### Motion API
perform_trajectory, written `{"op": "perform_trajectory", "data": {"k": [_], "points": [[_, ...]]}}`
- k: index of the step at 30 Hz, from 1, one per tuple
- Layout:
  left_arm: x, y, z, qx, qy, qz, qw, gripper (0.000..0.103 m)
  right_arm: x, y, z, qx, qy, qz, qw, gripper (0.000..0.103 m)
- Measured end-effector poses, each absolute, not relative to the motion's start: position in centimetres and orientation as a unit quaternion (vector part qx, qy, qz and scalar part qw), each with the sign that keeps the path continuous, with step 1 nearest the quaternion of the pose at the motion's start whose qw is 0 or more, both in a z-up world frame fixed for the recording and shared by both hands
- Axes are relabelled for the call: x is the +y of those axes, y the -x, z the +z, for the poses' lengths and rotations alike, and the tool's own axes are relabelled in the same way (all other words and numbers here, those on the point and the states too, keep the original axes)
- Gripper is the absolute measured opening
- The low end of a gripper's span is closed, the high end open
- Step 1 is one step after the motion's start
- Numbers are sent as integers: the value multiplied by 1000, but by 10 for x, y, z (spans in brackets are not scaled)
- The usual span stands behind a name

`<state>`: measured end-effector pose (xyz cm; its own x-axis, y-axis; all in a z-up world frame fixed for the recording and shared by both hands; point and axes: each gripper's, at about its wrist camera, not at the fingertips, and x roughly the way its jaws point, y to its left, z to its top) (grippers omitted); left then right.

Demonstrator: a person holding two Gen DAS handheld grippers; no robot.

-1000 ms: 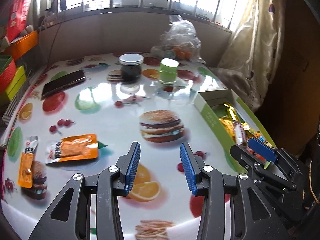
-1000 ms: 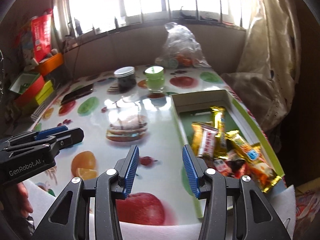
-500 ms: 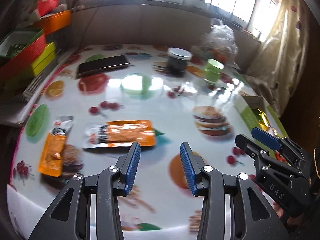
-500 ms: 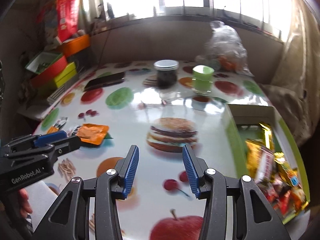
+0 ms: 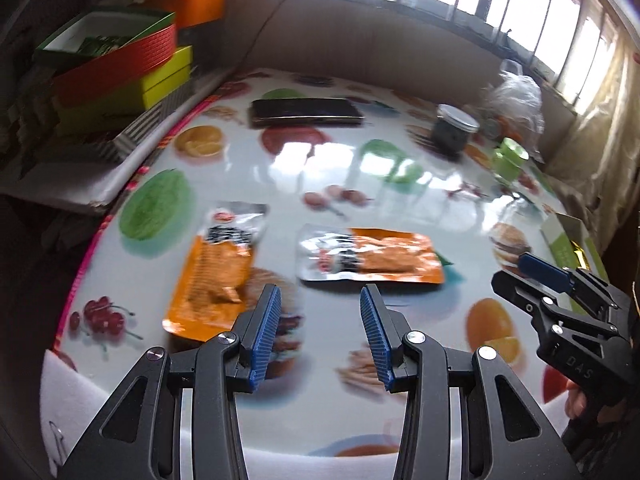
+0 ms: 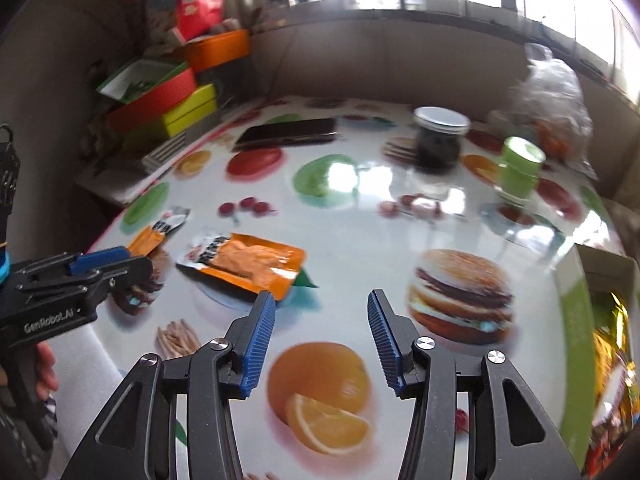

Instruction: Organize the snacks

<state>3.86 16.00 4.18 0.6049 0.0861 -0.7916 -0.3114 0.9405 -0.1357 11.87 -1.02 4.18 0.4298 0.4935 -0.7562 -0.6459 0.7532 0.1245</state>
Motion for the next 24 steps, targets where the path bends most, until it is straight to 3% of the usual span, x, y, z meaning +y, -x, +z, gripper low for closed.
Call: {"op": "perform_trajectory", "data": {"k": [3,5,24], "points": [[172,-39,37,439,134,119,880,44,5,-122,36,419,107,363,825,52],[181,-39,32,444,134,132,876,50,14,-124,33,422,114,381,815,53],[221,-47,10,467,159,126,861,51,76,-131,12,395,269,426,768,58]]}}
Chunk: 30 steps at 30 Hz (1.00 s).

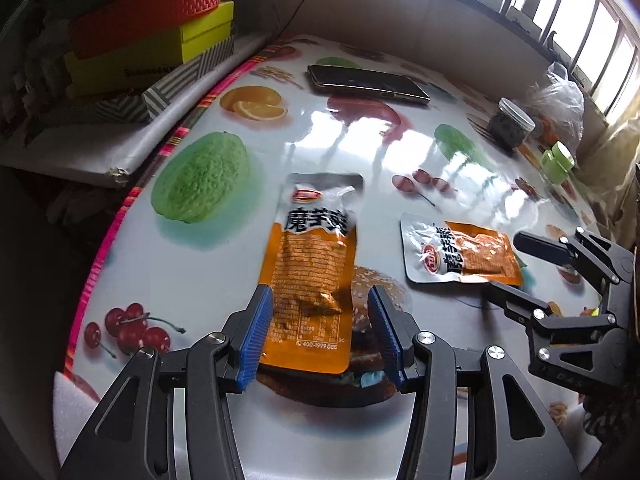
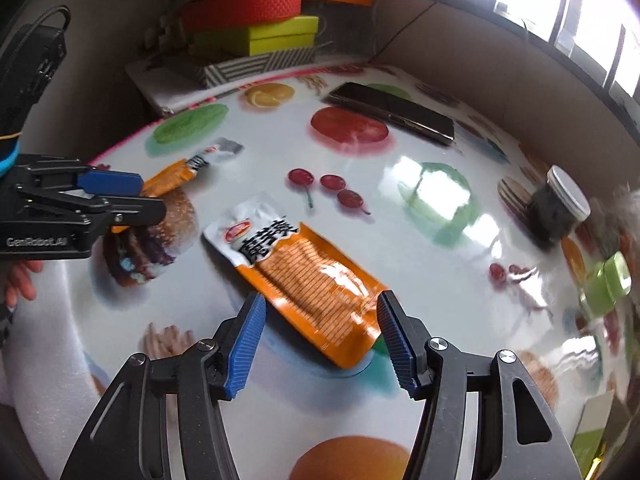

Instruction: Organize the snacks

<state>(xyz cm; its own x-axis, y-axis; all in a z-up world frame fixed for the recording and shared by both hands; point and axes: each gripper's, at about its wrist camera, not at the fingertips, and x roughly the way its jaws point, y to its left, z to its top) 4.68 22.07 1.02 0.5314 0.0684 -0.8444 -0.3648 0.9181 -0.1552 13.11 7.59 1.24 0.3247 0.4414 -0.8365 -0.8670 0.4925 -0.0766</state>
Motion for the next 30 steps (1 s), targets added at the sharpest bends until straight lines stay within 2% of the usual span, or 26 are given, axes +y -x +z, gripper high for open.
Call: {"op": "perform_trajectory", "data": {"k": [10,15,18,27,30], "points": [[223,-59,9,475,139,118,861,54,95,-147,11,403,326,473,713,61],[227,-63,9,477,141,114,860,54,100,-162,8,445,304,509,671,62],[230,-65,9,477,141,114,860,54,100,-164,6,447,300,509,672,68],[226,-67,8,472,126,117,865,54,95,-166,5,443,271,507,688,68],[228,-67,8,469,135,115,865,54,94,-166,6,445,264,495,698,63]]}}
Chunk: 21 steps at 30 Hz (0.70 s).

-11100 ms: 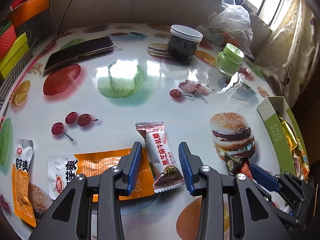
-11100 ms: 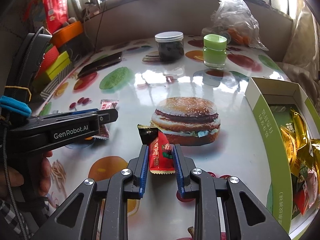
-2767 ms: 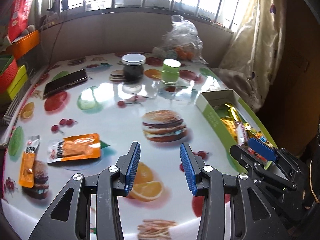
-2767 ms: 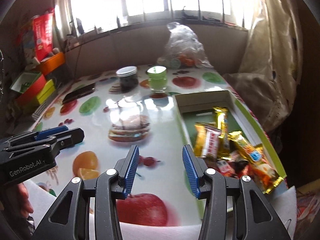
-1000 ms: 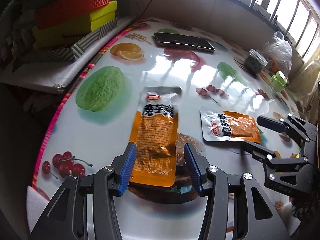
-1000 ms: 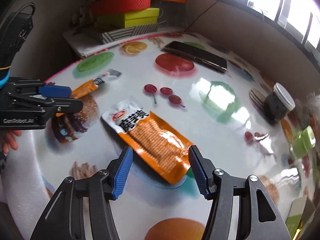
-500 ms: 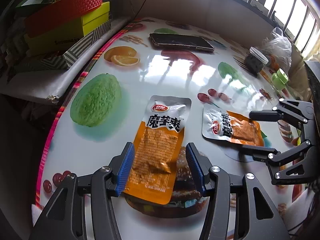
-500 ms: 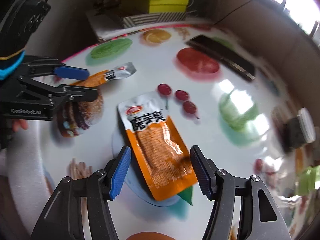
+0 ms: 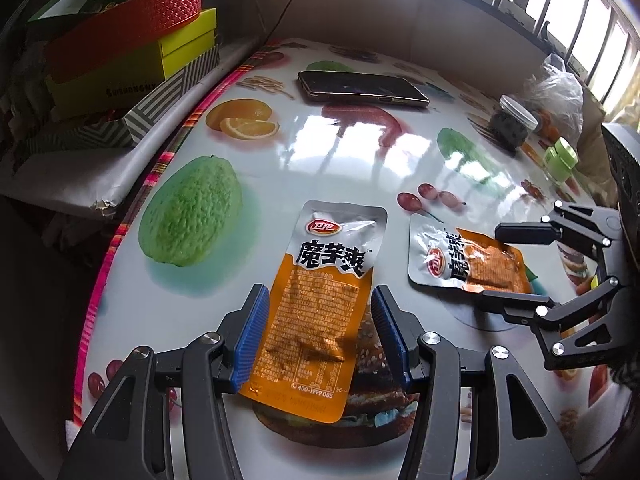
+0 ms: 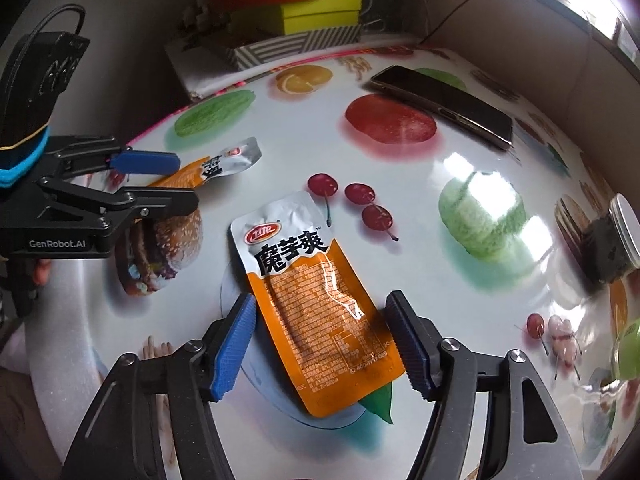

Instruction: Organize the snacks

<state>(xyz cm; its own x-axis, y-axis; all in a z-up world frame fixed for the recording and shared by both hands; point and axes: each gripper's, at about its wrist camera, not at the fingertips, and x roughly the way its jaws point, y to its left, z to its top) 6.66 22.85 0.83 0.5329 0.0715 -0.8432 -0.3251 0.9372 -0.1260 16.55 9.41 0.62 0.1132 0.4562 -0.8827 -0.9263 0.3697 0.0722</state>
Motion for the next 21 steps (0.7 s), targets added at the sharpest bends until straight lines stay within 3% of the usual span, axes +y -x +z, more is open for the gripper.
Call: {"op": "perform_trajectory", "data": {"k": [3,5,11,21], "points": [[229,-66,9,468,140,117,865,52,92,-164,7,447,259,489,703,56],[228,-65,10,465,144,113,866,44,90,-163,8,447,255,485,707,54],[226,-62,12,460,149,116,868,38,84,-160,8,449,228,470,725,51],[217,-58,14,457,143,117,870,34,75,-156,13,445,199,443,753,42]]}}
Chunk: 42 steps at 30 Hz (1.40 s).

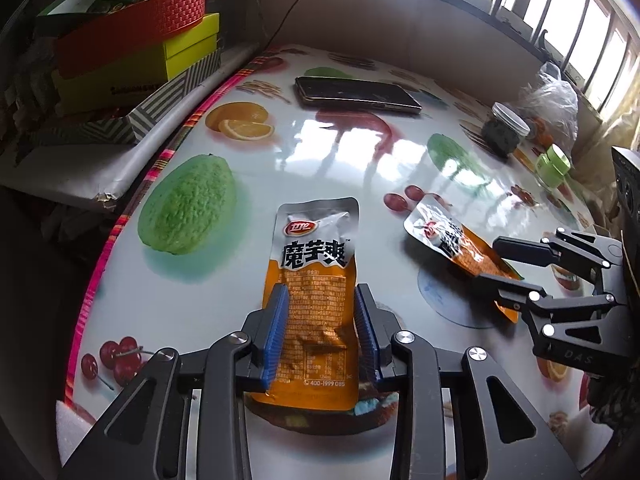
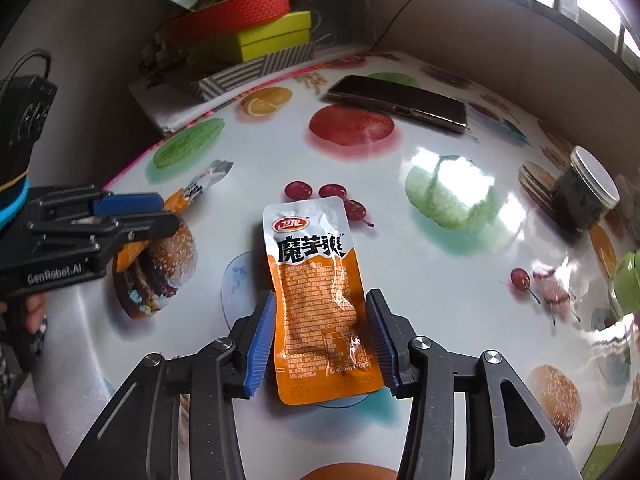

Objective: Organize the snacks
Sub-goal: 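Lift both held orange packets off the table with both tools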

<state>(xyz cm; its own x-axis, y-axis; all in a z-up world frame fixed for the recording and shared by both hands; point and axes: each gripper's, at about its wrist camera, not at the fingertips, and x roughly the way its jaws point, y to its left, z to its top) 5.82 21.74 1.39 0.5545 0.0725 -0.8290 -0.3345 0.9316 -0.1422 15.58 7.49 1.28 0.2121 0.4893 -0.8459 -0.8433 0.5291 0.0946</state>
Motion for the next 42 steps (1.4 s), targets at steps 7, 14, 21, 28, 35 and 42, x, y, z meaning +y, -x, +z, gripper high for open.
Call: {"op": "perform_trajectory", "data": {"k": [7,14,21,28,35,42], "points": [[205,-57,21,449,137,107,876,31,65,-149,14,444,186,429,764,41],[205,-54,18,452,140,115,873,31,60,-142,14,441,185,420,771,40],[213,-52,14,463,126,139,866,52,61,-139,14,438,184,421,773,40],[207,-62,8,473,125,121,864,56,61,-139,14,437,181,418,775,41],[205,-70,7,477,112,140,861,56,61,-139,14,436,177,417,777,41],[209,-67,8,468,128,144,862,50,59,-138,14,434,175,414,781,41]]}}
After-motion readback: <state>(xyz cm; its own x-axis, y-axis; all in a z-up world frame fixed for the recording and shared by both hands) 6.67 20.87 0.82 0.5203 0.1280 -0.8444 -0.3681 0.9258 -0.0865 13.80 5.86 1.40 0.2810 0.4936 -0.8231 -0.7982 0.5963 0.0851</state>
